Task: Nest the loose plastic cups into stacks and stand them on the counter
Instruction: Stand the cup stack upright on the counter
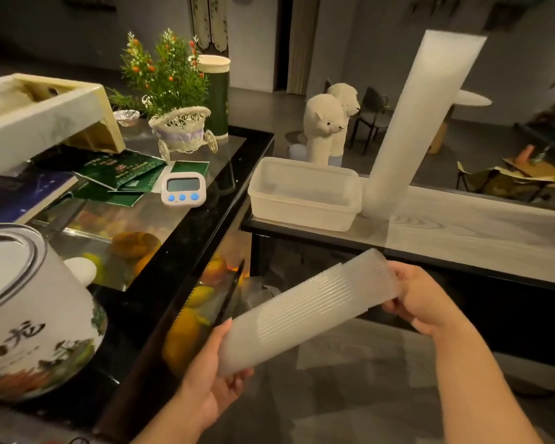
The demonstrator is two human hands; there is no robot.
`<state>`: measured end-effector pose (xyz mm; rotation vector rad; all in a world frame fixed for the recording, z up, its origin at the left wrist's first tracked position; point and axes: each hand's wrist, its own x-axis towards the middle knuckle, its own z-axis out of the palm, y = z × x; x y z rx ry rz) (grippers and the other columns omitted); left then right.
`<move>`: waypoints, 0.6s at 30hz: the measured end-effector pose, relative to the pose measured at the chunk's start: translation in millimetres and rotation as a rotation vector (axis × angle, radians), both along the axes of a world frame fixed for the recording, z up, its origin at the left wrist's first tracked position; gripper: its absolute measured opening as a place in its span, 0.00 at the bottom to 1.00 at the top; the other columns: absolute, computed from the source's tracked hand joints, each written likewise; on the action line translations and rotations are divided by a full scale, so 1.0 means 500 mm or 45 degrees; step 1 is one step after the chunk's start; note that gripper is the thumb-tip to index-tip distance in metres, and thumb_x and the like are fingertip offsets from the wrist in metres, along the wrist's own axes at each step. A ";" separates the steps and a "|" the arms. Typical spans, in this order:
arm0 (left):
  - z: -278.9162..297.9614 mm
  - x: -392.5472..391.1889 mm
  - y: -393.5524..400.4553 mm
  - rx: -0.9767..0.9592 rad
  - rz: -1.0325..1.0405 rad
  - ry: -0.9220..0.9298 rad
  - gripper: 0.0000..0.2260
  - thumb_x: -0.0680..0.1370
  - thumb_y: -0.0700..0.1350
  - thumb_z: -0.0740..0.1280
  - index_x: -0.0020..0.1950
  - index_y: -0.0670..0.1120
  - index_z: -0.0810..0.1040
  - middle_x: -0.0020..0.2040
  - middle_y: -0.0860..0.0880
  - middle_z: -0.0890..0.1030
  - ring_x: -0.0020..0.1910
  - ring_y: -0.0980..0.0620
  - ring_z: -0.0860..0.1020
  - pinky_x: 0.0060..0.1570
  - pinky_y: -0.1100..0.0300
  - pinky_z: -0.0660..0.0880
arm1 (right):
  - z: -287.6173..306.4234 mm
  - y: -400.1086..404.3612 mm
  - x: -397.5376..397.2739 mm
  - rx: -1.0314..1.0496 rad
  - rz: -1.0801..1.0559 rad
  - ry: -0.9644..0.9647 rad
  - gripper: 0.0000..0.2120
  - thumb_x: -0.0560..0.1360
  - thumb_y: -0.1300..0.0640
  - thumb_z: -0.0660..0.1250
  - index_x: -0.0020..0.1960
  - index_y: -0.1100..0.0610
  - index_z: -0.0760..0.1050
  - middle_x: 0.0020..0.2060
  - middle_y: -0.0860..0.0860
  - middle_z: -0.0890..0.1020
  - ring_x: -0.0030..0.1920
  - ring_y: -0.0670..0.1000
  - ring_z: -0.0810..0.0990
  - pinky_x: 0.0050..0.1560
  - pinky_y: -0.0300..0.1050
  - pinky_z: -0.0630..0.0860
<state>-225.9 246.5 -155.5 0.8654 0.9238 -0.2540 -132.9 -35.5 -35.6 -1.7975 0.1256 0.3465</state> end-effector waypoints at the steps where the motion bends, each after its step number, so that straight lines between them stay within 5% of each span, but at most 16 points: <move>1: 0.001 -0.003 -0.002 0.007 -0.017 -0.009 0.24 0.70 0.60 0.74 0.56 0.46 0.75 0.54 0.36 0.79 0.42 0.40 0.80 0.38 0.54 0.74 | 0.000 -0.001 0.002 -0.028 0.031 0.023 0.14 0.79 0.63 0.62 0.53 0.50 0.84 0.35 0.53 0.83 0.33 0.50 0.73 0.34 0.42 0.71; 8: 0.021 -0.017 -0.009 0.012 -0.091 -0.059 0.23 0.71 0.60 0.72 0.57 0.45 0.77 0.51 0.37 0.81 0.37 0.43 0.79 0.36 0.56 0.72 | -0.004 0.011 -0.007 -0.188 0.114 -0.051 0.15 0.79 0.62 0.63 0.56 0.46 0.82 0.37 0.51 0.83 0.31 0.45 0.74 0.30 0.36 0.71; 11: 0.028 -0.018 -0.012 0.033 -0.120 -0.076 0.23 0.72 0.60 0.71 0.58 0.46 0.76 0.52 0.37 0.81 0.37 0.44 0.80 0.33 0.57 0.72 | -0.025 0.032 -0.006 -0.206 0.073 -0.106 0.16 0.82 0.57 0.58 0.61 0.43 0.80 0.43 0.52 0.81 0.38 0.51 0.74 0.36 0.41 0.74; 15: 0.038 -0.018 -0.010 -0.002 -0.093 -0.079 0.24 0.72 0.61 0.71 0.59 0.46 0.75 0.54 0.37 0.80 0.39 0.44 0.80 0.33 0.57 0.73 | -0.054 0.058 -0.008 0.338 -0.122 -0.064 0.17 0.77 0.40 0.63 0.60 0.45 0.81 0.49 0.55 0.82 0.42 0.54 0.77 0.44 0.50 0.76; 18: 0.043 -0.015 -0.009 -0.055 -0.060 -0.094 0.26 0.71 0.62 0.71 0.60 0.45 0.75 0.54 0.37 0.80 0.38 0.45 0.80 0.33 0.57 0.73 | -0.105 0.088 0.011 0.521 -0.529 0.049 0.12 0.79 0.46 0.63 0.52 0.52 0.81 0.42 0.54 0.82 0.33 0.50 0.75 0.44 0.50 0.74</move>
